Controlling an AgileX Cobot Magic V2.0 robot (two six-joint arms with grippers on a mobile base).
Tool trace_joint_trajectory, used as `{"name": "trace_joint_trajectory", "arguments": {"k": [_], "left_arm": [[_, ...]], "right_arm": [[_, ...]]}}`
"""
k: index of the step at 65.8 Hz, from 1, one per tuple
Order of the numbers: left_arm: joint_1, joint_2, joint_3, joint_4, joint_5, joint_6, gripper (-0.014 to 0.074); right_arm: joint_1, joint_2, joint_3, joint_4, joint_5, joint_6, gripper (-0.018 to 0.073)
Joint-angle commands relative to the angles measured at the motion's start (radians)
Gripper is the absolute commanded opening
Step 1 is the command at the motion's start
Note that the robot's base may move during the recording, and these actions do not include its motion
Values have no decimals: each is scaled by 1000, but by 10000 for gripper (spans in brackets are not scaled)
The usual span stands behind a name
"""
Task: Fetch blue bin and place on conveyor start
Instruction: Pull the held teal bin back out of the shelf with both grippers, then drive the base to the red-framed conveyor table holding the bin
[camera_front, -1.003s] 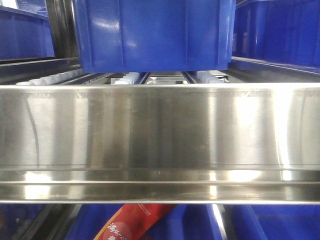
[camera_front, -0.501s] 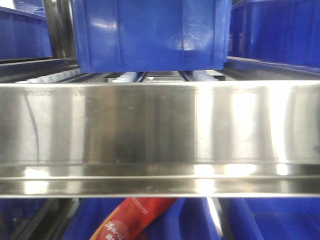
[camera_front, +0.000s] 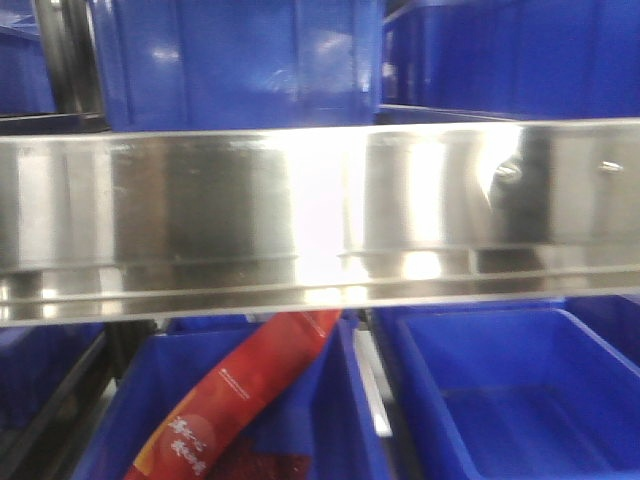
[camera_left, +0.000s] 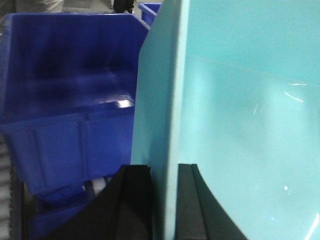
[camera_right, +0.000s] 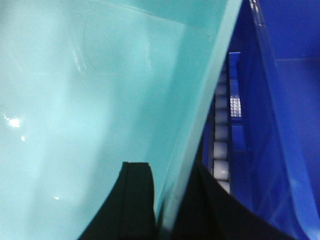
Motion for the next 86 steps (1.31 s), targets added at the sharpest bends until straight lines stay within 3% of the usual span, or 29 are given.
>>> {"name": "trace_joint_trajectory", "arguments": {"k": [1,86], "left_arm": [[8,-14,-13,17,-91,-17,-111],[8,-14,-13,17,-91,-17,-111]], "right_arm": [[-11,-14,-10,-62,18,-26,-153],[-11,-14,-10,-62,14,-26,-153]]}}
